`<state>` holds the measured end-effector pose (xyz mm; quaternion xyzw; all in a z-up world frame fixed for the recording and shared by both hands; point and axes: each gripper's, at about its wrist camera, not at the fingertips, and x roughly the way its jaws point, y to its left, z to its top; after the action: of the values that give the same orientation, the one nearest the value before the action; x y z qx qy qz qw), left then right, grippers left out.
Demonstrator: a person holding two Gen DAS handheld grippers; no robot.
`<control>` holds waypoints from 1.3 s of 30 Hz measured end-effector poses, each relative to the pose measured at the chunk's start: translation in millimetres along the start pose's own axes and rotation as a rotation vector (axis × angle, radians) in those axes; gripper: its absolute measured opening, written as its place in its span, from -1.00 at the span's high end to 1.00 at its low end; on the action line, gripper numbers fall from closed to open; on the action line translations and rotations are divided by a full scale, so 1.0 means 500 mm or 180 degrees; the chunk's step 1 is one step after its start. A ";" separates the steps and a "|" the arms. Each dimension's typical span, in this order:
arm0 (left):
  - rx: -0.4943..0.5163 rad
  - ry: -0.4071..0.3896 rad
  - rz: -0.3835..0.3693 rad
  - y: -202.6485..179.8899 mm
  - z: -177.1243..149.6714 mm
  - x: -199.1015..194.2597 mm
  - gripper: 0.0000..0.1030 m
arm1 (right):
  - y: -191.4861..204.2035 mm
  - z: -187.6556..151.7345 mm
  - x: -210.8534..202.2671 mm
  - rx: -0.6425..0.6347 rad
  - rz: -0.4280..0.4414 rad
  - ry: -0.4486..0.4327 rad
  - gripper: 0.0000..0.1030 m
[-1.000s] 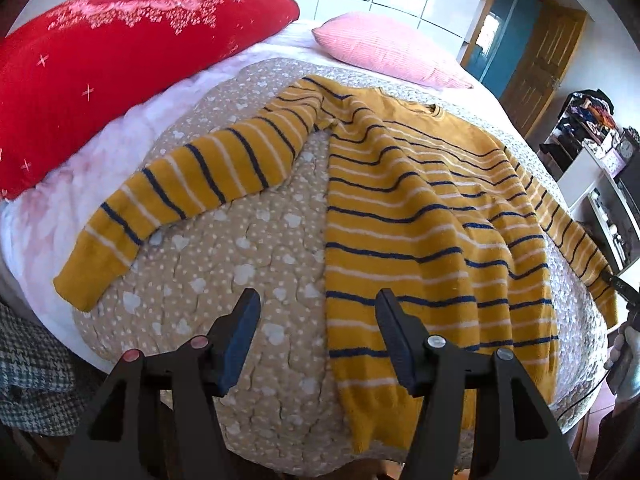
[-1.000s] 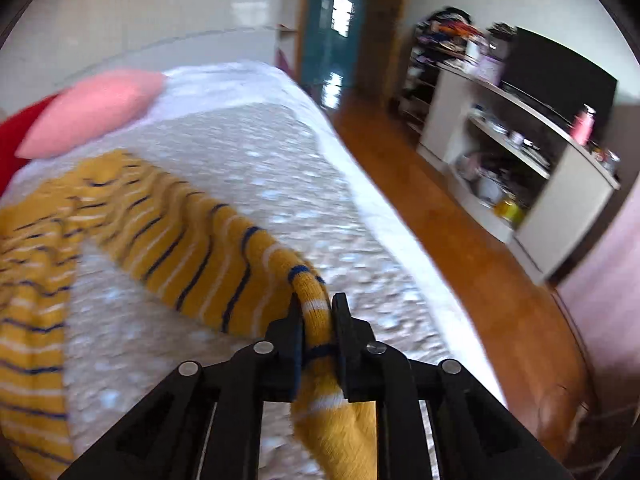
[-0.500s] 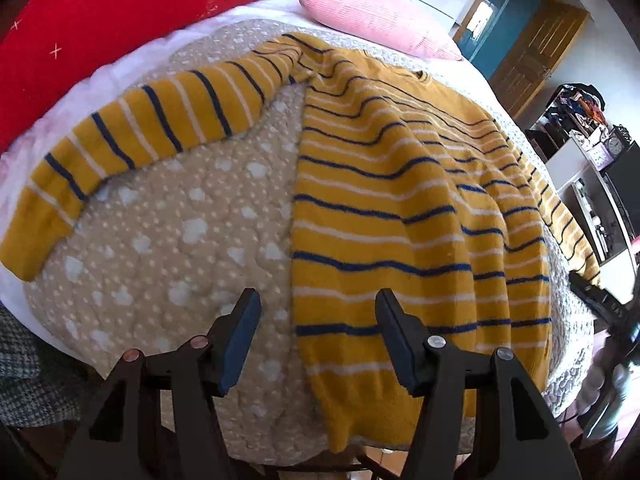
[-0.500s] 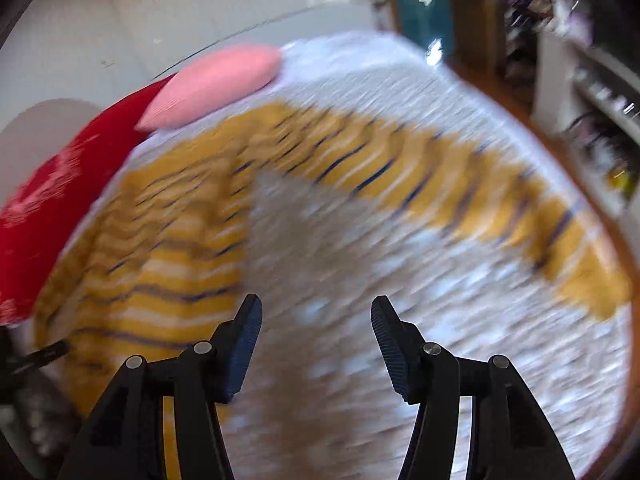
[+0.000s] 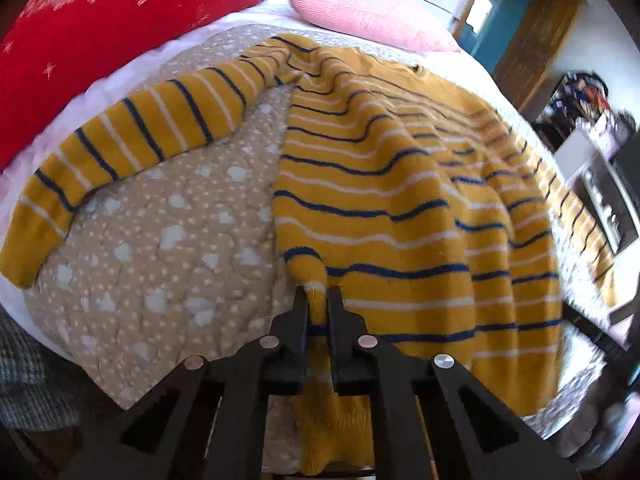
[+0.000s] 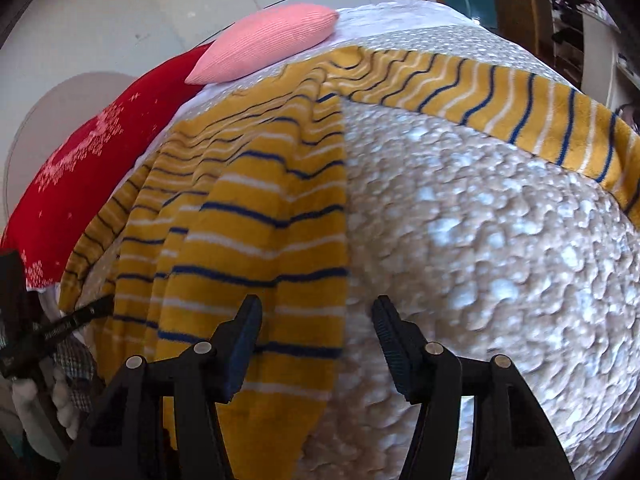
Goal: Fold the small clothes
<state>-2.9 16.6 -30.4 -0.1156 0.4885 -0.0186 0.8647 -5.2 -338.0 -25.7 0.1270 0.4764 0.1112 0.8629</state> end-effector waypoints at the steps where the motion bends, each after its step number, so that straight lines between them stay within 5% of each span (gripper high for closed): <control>1: -0.0060 -0.0030 0.0031 0.010 0.003 -0.008 0.85 | -0.002 0.001 0.000 -0.0052 0.0011 0.0020 0.46; 4: -0.0314 -0.0077 0.0039 0.055 0.006 -0.038 0.86 | 0.015 -0.020 -0.001 -0.0052 0.0126 0.0054 0.78; 10: -0.0705 -0.0017 -0.0065 0.136 -0.013 -0.068 0.91 | -0.009 -0.055 -0.067 -0.0048 0.0169 0.0017 0.82; 17: -0.0724 -0.0084 -0.0092 0.144 -0.035 -0.089 0.90 | -0.010 -0.090 -0.072 -0.0050 0.0080 0.0041 0.81; 22: -0.0728 -0.0311 -0.0044 0.166 -0.037 -0.134 0.22 | -0.019 -0.091 -0.079 0.0018 0.0060 0.0052 0.68; 30: -0.1107 -0.0583 0.0325 0.302 0.008 -0.174 -0.06 | -0.020 -0.082 -0.112 -0.0010 -0.0042 -0.0127 0.39; 39: -0.1382 -0.0431 0.0341 0.420 0.074 -0.088 -0.23 | 0.032 -0.056 -0.086 -0.0092 -0.0166 -0.0139 0.27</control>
<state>-11.4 233.8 -21.0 -0.2738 0.4274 0.1407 0.8500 -52.9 -333.3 -0.7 0.1045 0.4589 0.0927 0.8775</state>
